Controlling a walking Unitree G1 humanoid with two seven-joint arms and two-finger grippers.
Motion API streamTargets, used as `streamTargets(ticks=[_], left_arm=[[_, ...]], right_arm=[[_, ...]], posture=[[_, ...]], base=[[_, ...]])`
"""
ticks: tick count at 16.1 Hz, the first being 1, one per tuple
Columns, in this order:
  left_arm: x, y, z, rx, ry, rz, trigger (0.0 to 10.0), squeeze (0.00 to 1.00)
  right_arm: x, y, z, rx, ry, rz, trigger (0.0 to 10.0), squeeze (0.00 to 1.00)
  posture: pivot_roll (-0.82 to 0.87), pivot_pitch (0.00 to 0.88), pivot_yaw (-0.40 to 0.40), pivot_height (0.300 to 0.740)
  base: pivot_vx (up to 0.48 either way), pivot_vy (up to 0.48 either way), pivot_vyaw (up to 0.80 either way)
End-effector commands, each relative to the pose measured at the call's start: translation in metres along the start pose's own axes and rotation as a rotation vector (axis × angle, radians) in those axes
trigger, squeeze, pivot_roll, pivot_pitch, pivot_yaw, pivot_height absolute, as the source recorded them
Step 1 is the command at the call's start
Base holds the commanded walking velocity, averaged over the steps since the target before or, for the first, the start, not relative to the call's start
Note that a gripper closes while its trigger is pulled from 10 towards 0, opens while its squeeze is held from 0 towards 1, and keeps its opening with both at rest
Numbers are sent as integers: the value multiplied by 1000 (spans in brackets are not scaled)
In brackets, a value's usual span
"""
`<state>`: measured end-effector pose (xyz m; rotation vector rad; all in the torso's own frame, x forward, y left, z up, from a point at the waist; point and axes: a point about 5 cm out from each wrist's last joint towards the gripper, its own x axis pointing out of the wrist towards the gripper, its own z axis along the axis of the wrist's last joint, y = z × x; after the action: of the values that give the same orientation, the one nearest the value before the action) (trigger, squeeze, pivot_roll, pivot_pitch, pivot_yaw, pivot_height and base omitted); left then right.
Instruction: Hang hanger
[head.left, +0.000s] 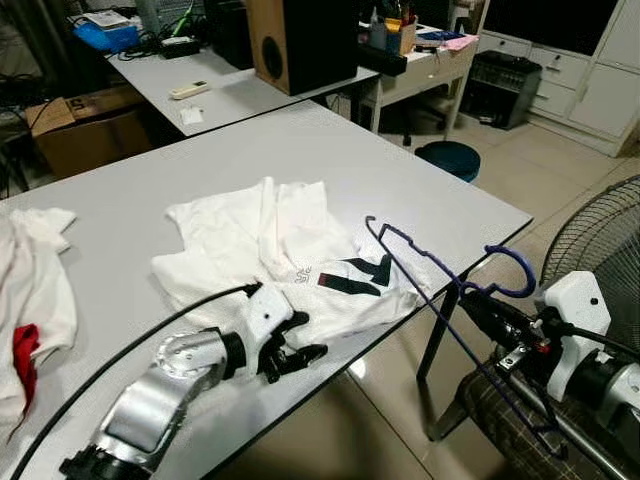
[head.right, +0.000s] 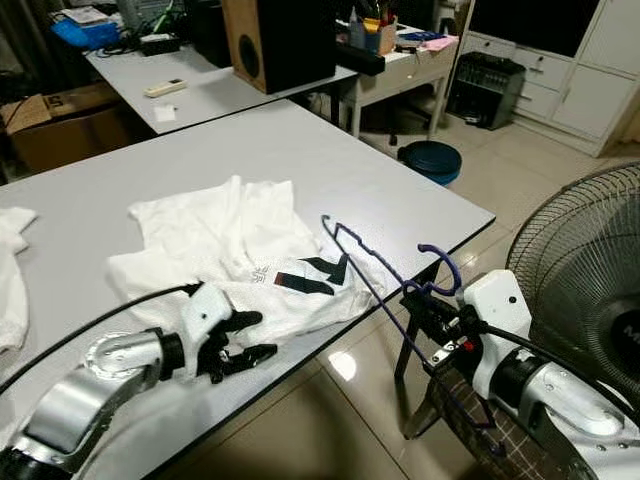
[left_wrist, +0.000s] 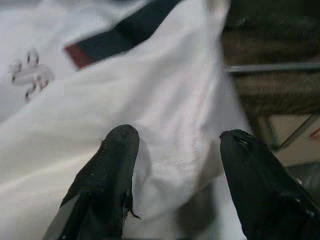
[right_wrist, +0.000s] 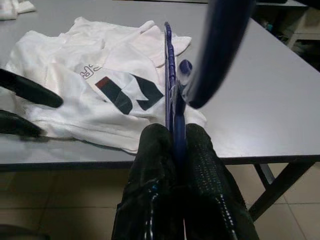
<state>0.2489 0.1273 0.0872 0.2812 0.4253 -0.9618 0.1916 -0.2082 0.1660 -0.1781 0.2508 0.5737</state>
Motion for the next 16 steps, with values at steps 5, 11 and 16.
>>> streamTargets(ticks=[5,11,16], left_arm=[[-1,9,6,-20,-49,49,0,0],[-4,4,-1,37,8,-3,0,0],[-3,6,4,23,-23,1,0,0]], right_arm=[[-4,-1,6,-21,-18,15,10000,0],[-2,0,7,-25,-30,38,10000,0],[-3,-1,8,-28,-35,30,10000,0]], posture=[[-62,0,62,740],[-52,0,57,740],[-54,0,57,740]], base=[[0,0,0],[0,0,0],[0,0,0]])
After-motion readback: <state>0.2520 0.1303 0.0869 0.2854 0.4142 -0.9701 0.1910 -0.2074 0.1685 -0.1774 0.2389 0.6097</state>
